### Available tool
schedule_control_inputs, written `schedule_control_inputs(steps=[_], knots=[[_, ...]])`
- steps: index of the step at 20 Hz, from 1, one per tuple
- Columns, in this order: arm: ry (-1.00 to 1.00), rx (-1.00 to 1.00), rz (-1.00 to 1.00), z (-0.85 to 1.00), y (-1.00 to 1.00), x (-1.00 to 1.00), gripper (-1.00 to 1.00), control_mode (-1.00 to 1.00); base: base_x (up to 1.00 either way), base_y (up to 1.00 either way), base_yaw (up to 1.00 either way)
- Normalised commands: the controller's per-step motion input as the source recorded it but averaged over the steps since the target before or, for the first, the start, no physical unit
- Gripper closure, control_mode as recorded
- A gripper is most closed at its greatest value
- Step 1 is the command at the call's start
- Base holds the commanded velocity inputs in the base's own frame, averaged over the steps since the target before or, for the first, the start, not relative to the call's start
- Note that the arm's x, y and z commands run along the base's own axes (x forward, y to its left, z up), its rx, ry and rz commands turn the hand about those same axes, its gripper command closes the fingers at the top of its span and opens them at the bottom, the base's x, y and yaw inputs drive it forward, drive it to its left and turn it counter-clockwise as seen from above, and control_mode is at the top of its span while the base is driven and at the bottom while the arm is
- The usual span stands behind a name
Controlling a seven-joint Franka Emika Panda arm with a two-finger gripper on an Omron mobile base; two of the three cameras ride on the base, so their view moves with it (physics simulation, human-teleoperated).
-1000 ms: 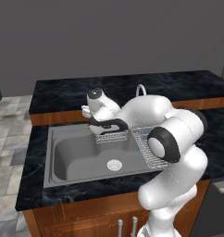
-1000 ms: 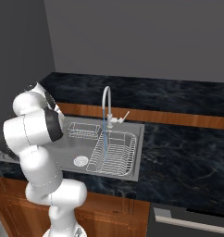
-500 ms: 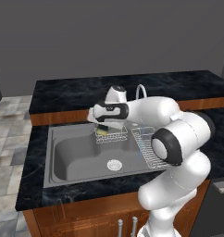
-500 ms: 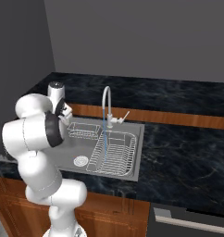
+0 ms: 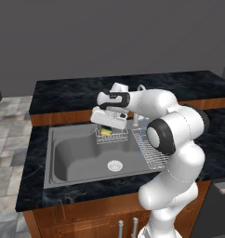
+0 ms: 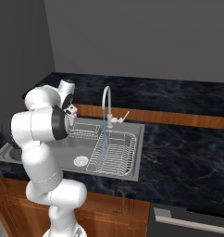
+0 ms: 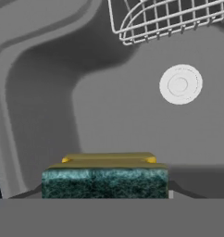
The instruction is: Soak the sponge with water for a few seconds and then drop it inside the sink.
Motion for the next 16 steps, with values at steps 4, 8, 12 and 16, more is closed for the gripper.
schedule_control_inputs(steps=[4,8,12,16], knots=[[0.08,-0.14,0.00,0.02,0.06,0.00,1.00,-1.00,0.00,0.00,0.00],[0.09,-0.21,0.00,0.00,0.17,0.00,1.00,-1.00,0.00,0.00,0.00],[0.05,-0.13,0.00,-0.01,0.23,0.00,1.00,-1.00,0.00,0.00,0.00],[0.02,-0.01,0.00,-0.19,0.09,0.00,1.00,-1.00,0.00,0.00,0.00]])
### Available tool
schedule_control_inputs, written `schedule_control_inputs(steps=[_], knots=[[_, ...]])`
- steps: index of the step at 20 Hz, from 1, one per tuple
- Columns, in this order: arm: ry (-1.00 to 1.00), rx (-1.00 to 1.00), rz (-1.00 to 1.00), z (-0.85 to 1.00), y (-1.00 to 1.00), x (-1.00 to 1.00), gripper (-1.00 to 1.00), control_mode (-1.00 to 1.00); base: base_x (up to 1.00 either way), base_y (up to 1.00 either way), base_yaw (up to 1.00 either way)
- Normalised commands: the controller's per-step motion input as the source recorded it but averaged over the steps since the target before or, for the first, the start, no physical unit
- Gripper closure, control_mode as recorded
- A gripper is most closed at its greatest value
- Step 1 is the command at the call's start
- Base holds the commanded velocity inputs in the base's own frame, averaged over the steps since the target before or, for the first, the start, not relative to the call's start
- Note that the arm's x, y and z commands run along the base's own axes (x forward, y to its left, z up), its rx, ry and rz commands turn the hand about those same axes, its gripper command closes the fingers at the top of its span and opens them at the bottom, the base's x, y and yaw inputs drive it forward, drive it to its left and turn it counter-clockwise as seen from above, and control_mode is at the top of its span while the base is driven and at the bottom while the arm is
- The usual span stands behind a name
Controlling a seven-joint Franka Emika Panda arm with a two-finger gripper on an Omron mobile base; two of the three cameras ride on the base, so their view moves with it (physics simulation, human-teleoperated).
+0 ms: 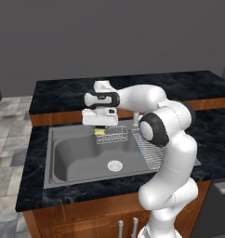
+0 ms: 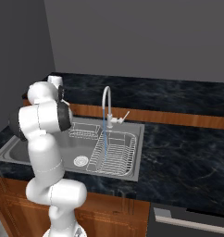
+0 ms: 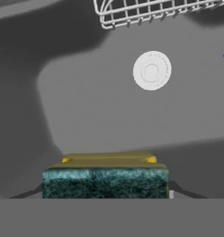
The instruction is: Soak the sponge with water for a few seconds and then drop it inside the sink.
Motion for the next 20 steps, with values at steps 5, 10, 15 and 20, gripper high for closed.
schedule_control_inputs(steps=[5,10,15,20], knots=[[0.00,0.00,0.00,-0.47,0.09,0.08,1.00,-1.00,0.00,0.00,0.00],[0.00,0.00,0.00,-0.38,0.10,0.04,1.00,-1.00,0.00,0.00,0.00],[0.00,-0.04,0.00,-0.11,0.15,0.00,1.00,-1.00,0.00,0.00,0.00],[0.00,-0.05,0.00,-0.27,0.27,0.00,1.00,-1.00,0.00,0.00,0.00]])
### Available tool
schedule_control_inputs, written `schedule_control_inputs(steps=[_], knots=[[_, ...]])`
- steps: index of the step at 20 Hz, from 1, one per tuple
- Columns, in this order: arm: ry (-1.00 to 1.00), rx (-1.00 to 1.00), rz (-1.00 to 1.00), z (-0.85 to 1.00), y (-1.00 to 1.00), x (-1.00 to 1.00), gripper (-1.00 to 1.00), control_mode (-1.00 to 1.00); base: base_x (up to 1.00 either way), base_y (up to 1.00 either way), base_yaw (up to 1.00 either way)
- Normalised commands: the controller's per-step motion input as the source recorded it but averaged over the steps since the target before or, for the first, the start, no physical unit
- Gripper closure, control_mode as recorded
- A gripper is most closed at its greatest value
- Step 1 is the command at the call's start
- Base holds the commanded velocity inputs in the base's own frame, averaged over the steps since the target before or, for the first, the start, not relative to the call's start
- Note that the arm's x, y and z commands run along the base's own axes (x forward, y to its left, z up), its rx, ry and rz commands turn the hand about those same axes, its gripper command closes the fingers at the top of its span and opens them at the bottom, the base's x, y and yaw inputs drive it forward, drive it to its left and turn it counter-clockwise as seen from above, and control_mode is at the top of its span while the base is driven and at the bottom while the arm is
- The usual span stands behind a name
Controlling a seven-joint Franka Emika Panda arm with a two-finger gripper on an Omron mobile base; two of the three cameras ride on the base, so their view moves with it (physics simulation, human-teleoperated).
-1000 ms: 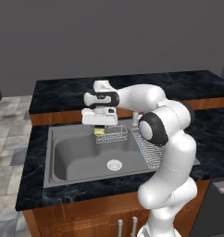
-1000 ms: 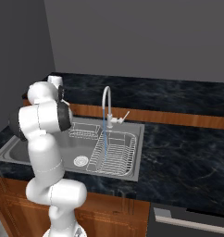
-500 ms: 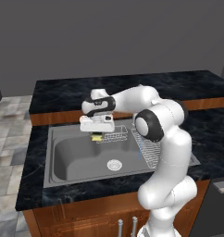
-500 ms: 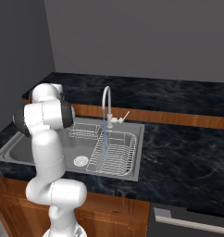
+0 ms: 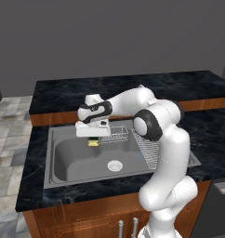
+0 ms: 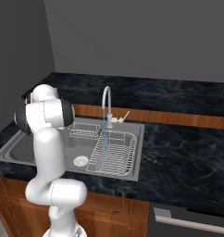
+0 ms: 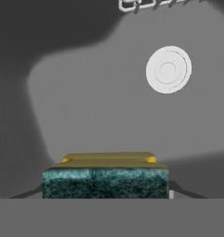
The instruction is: Soak the sponge with water for a few seconds and then drop it inside the sink.
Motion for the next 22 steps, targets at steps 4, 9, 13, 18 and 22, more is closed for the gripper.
schedule_control_inputs(steps=[4,9,13,18,22], knots=[[0.00,-0.05,0.00,-0.27,0.21,0.00,1.00,-1.00,0.00,0.00,0.00],[0.00,-0.01,0.00,-0.44,0.12,0.00,1.00,-1.00,0.00,0.00,0.00],[0.00,0.00,0.02,-0.46,0.01,0.00,1.00,-1.00,0.00,0.00,0.00],[0.00,0.00,0.01,-0.39,0.01,0.00,1.00,-1.00,0.00,0.00,0.00],[0.00,0.00,0.00,-0.36,0.01,0.00,1.00,-1.00,0.00,0.00,0.00]])
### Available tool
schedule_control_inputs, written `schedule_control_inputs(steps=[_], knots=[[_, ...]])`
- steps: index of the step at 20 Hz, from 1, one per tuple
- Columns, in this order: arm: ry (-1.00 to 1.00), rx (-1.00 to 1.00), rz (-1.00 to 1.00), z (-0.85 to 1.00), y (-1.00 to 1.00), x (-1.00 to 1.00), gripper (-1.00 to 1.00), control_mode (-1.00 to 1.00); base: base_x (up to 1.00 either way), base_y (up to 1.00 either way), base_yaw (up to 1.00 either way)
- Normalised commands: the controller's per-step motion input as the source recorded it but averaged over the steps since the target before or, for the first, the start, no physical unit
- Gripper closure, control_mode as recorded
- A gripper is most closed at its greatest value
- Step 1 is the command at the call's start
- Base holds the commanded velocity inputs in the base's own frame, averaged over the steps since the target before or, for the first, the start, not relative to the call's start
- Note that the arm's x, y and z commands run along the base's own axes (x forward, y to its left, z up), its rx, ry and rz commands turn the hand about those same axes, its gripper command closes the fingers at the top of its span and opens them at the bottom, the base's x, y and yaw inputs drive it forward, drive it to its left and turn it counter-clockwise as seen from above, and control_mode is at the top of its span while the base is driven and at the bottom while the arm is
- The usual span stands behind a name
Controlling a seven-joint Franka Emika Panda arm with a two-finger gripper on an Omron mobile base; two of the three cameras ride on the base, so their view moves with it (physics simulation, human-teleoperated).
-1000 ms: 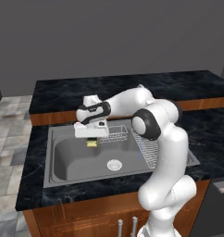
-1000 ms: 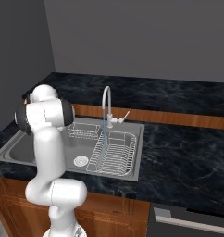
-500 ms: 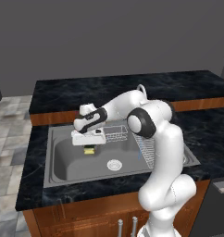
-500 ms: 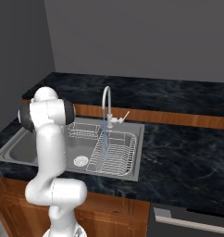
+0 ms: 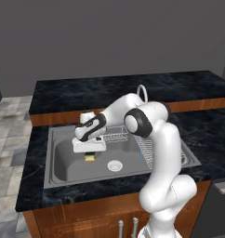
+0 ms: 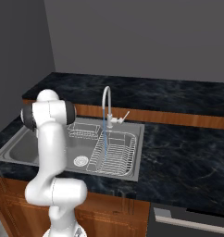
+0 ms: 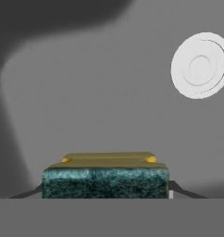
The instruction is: Soak the sponge with water for a few seconds and then drop it inside the sink.
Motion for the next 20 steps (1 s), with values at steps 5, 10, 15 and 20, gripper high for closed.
schedule_control_inputs(steps=[5,10,15,20], knots=[[0.00,-0.01,0.00,-0.35,0.04,0.02,1.00,-1.00,0.00,0.00,0.00],[-0.02,-0.02,0.00,-0.31,0.07,0.14,1.00,-1.00,0.00,0.00,0.00],[-0.02,-0.01,0.00,-0.21,0.09,0.24,1.00,-1.00,0.00,0.00,0.00],[0.00,0.00,0.00,-0.13,0.06,0.31,1.00,-1.00,0.00,0.00,0.00]])
